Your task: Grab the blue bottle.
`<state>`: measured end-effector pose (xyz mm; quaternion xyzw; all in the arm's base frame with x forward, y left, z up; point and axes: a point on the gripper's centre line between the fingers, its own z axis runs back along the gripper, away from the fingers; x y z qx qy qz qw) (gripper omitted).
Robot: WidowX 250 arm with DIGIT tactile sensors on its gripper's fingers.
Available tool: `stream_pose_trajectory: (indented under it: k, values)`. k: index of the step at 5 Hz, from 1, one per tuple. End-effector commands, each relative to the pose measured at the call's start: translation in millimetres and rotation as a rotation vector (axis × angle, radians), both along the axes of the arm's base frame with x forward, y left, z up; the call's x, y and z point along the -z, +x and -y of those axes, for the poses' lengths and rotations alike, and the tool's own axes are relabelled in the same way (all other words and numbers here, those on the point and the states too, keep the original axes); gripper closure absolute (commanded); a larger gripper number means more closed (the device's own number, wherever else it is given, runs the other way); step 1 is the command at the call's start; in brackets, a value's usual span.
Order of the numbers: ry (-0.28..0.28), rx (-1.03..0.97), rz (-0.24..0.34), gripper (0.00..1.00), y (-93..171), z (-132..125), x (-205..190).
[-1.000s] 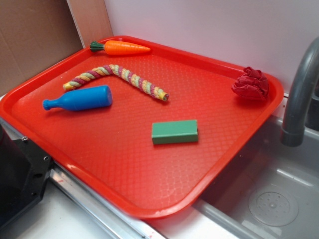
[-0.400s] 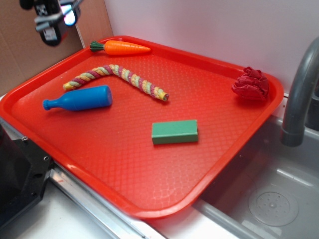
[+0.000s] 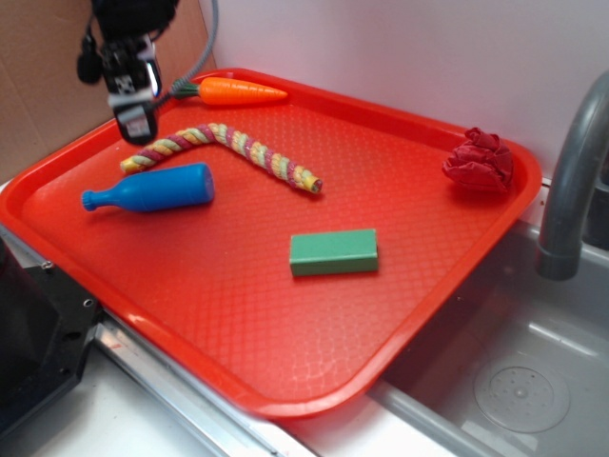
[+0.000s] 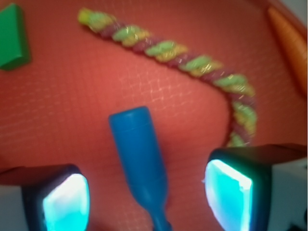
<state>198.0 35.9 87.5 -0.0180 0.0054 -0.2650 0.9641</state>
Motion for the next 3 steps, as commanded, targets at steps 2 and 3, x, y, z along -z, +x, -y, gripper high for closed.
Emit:
stream_pose_trajectory:
  k: [2, 3]
  values:
    - [0.015, 0.047, -0.081, 0.00, 2, 0, 60]
    - [0.025, 0.045, -0.110, 0.00, -2, -6, 72]
